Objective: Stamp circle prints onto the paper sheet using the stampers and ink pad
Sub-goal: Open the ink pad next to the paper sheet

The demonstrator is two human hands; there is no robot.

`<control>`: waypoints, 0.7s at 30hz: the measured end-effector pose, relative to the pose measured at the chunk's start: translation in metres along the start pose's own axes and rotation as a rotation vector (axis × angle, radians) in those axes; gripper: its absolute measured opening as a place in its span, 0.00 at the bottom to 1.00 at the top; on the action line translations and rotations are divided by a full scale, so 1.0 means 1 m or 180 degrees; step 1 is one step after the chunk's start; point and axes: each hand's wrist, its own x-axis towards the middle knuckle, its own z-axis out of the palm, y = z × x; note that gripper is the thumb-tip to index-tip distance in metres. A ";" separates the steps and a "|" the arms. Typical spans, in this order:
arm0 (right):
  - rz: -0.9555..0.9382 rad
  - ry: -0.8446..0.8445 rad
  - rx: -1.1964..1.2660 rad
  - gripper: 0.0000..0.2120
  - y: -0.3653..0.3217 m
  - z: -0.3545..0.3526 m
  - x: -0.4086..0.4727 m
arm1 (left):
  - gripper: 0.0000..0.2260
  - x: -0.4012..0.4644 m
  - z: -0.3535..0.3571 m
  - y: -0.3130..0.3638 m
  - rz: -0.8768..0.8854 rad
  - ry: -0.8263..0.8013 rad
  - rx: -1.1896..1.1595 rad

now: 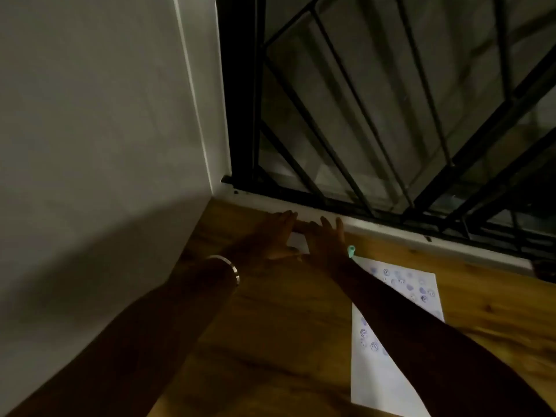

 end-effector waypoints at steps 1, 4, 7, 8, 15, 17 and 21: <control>-0.0009 -0.0111 -0.0019 0.37 0.000 -0.001 0.001 | 0.43 0.000 0.005 -0.007 -0.0100 -0.0171 -0.0051; -0.0079 -0.0203 -0.0237 0.36 0.000 0.003 0.002 | 0.33 -0.005 0.019 -0.028 -0.0593 -0.0523 -0.0397; -0.0094 -0.0126 -0.0035 0.31 -0.003 0.008 -0.001 | 0.36 -0.001 0.023 -0.020 -0.0263 -0.0373 -0.0138; -0.0074 -0.0075 0.0089 0.30 -0.003 0.011 -0.002 | 0.36 -0.001 0.020 -0.011 -0.0154 -0.0220 0.0018; 0.0015 -0.0098 0.0902 0.25 -0.012 0.022 -0.028 | 0.31 -0.040 0.034 -0.007 -0.0560 -0.0173 -0.0565; -0.0122 0.0082 0.0918 0.24 -0.017 0.027 -0.040 | 0.28 -0.060 0.042 -0.010 -0.0729 -0.0202 -0.0783; -0.0330 0.0209 0.0764 0.27 -0.023 0.038 -0.065 | 0.34 -0.086 0.037 0.020 -0.0391 -0.0022 -0.0191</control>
